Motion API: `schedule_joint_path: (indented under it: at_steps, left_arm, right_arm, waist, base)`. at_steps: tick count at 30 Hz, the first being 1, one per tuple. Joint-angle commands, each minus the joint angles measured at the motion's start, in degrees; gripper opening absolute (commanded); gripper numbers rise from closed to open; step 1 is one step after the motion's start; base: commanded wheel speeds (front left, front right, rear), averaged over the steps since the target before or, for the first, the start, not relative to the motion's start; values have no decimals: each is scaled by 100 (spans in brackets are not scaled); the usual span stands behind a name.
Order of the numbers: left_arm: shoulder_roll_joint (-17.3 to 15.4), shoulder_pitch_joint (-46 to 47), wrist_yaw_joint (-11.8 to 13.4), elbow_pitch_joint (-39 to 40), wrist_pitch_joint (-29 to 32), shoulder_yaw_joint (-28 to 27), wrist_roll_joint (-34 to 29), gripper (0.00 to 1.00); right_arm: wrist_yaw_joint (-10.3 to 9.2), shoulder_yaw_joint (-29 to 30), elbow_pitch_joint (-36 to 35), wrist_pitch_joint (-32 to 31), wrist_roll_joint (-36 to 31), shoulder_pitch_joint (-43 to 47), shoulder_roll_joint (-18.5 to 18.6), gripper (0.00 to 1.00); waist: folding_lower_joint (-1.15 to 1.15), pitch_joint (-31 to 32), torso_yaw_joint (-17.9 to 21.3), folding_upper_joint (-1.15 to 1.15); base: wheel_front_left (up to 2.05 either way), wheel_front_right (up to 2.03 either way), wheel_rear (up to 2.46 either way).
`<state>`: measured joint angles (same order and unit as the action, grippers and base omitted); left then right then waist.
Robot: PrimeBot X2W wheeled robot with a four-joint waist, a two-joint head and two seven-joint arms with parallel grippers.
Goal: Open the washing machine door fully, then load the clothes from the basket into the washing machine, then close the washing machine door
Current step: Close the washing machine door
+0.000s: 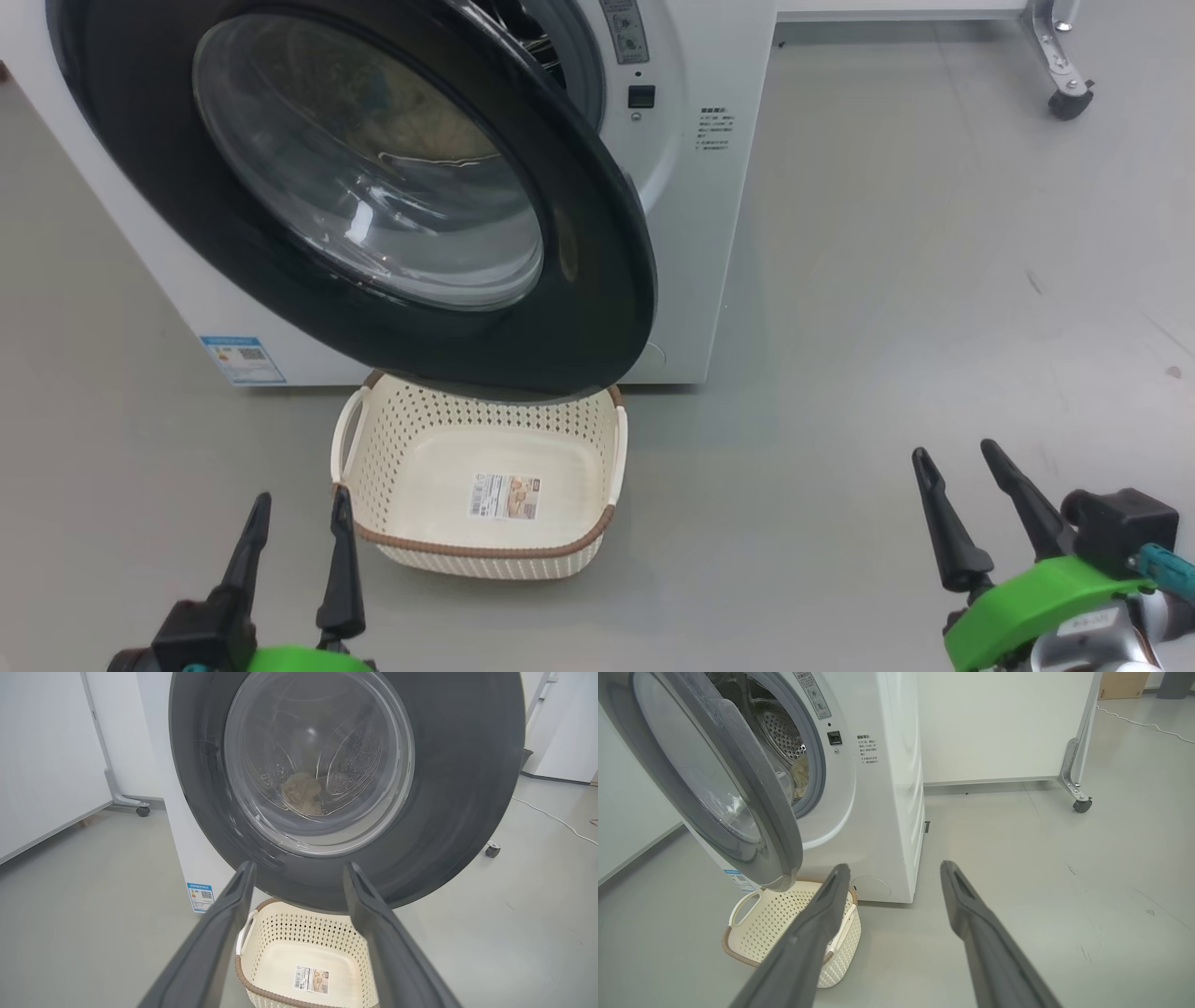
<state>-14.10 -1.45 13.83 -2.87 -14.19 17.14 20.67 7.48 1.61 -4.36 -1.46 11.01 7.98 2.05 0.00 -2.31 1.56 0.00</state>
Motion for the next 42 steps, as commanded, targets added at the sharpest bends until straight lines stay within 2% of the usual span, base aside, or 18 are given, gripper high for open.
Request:
schedule_joint_path:
  at_steps: [1, 2, 3, 12, 20, 35, 42]
  left_arm:
    - [-44, 309, 70, 132, -80, -159, -80, 100]
    - [-44, 309, 70, 132, -80, -159, -80, 100]
    - [-34, 333, 65, 113, -80, -138, -87, 100]
    - [59, 547, 15, 1, -79, -19, -105, 100]
    - [157, 640, -13, -81, -80, 29, -103, 100]
    - [279, 709, -144, -225, -81, 158, -148, 100]
    - [294, 737, -167, -288, -81, 218, -156, 100]
  right_arm:
    - [1, -65, -194, 74, -25, -213, 83, 38]
    - [1, -65, -194, 74, -25, -213, 83, 38]
    - [1, -64, -176, 79, -16, -229, 83, 0]
    - [1, -269, -15, 109, -32, -528, 83, 0]
    - [1, -659, -49, 162, -206, -1271, 83, 0]
    - [1, -73, 766, 342, -268, -2462, 83, 0]
    - [1, -273, 707, 408, -362, -3352, 83, 0]
  waist:
    - [0, -46, -67, 0]
    - [0, -46, -67, 0]
    - [0, -60, -97, 0]
    - [0, -185, -452, 0]
    - [0, -199, -665, 0]
    - [0, -170, -1006, 0]
    - [0, -111, -1132, 0]
  base:
    - [0, 0, 0]
    - [0, 0, 0]
    - [0, 0, 0]
    - [0, 0, 0]
    - [0, 0, 0]
    - [0, 0, 0]
    - [0, 0, 0]
